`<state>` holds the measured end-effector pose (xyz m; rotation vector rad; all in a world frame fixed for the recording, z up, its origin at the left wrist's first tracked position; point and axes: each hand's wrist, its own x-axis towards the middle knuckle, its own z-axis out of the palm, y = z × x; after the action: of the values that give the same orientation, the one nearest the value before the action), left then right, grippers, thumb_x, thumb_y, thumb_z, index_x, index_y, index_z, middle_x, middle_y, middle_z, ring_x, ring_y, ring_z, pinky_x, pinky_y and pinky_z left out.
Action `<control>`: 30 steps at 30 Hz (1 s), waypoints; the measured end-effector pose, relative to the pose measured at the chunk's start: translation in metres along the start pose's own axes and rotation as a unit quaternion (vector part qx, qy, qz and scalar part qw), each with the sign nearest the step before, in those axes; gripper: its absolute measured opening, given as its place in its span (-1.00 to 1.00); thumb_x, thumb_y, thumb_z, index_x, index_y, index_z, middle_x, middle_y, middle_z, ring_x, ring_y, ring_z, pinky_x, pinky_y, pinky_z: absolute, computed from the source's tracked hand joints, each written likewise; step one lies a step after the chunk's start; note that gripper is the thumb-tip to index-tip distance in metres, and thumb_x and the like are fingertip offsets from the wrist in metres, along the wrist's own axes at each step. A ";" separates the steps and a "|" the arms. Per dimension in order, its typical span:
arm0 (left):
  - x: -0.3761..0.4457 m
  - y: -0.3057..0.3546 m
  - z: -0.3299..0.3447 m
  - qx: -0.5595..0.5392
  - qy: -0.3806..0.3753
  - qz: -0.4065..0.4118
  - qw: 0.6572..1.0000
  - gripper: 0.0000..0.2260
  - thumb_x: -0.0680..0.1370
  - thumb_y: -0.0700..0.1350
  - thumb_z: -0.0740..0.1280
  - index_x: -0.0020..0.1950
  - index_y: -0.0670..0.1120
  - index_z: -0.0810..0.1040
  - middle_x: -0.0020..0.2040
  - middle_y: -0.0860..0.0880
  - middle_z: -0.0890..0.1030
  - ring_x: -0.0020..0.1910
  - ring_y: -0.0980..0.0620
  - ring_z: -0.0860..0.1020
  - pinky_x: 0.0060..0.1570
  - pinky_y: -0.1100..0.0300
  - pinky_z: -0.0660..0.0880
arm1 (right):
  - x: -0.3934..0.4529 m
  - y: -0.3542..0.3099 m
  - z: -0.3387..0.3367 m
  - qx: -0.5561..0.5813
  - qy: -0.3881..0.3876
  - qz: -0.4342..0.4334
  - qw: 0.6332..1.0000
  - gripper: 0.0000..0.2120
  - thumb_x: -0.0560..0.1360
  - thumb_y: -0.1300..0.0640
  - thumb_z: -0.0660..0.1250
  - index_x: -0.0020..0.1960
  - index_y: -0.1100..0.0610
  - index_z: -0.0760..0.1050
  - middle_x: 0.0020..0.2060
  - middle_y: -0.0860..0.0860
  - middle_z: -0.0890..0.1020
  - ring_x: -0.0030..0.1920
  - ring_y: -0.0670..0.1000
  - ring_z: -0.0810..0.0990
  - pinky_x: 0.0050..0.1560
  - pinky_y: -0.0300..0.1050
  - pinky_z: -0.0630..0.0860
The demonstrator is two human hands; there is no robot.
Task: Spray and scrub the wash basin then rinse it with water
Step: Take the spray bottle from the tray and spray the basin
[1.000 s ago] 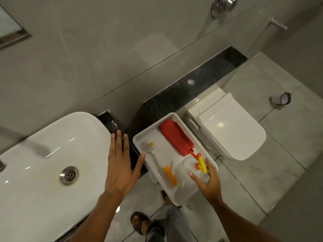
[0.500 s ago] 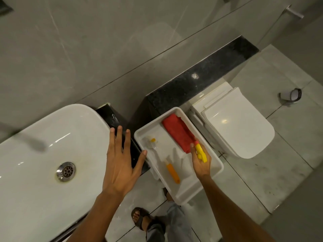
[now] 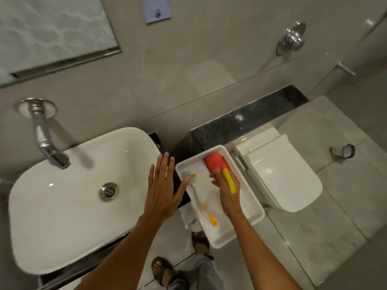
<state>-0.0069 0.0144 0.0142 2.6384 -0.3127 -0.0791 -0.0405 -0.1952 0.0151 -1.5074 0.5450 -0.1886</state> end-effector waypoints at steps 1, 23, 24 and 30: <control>-0.003 -0.003 -0.006 -0.003 0.005 -0.003 1.000 -0.20 0.68 0.43 -0.06 0.76 -0.08 0.12 0.79 -0.06 0.02 0.78 -0.06 -0.05 0.74 -0.16 -0.04 | -0.003 -0.013 0.005 -0.004 -0.029 0.023 0.999 -0.86 0.64 -0.09 0.36 0.07 -0.20 0.70 0.01 0.05 0.76 0.08 0.09 0.76 0.14 0.10 0.69; -0.168 -0.227 -0.121 -0.152 0.214 -0.339 0.903 -0.12 0.60 0.52 -0.03 0.72 -0.07 0.21 0.72 -0.12 0.25 0.72 -0.17 0.17 0.70 -0.04 -0.01 | -0.211 -0.069 0.204 -0.134 -0.347 0.200 0.906 -0.54 0.56 -0.43 0.23 -0.02 -0.09 0.65 -0.15 0.13 0.78 0.02 0.10 0.75 0.10 0.17 0.70; -0.168 -0.227 -0.122 -0.159 0.220 -0.337 0.902 -0.09 0.59 0.55 -0.06 0.72 -0.07 0.21 0.73 -0.11 0.25 0.72 -0.15 0.18 0.69 0.01 -0.03 | -0.216 -0.068 0.210 -0.171 -0.352 0.182 0.902 -0.51 0.57 -0.44 0.17 -0.11 -0.08 0.64 -0.22 0.09 0.77 -0.09 0.02 0.74 0.14 0.08 0.66; -0.169 -0.230 -0.121 -0.191 0.229 -0.336 0.894 -0.03 0.55 0.60 -0.13 0.74 -0.04 0.18 0.75 -0.04 0.22 0.74 -0.07 0.15 0.73 0.03 -0.06 | -0.219 -0.056 0.235 -0.188 -0.265 0.175 0.929 -0.41 0.63 -0.31 0.22 -0.03 0.23 0.62 -0.50 0.06 0.59 -0.39 0.07 0.61 0.14 0.24 0.67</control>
<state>-0.1101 0.3062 0.0140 2.1628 0.7090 0.2324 -0.1128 0.1078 0.1115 -1.7109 0.4114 0.6206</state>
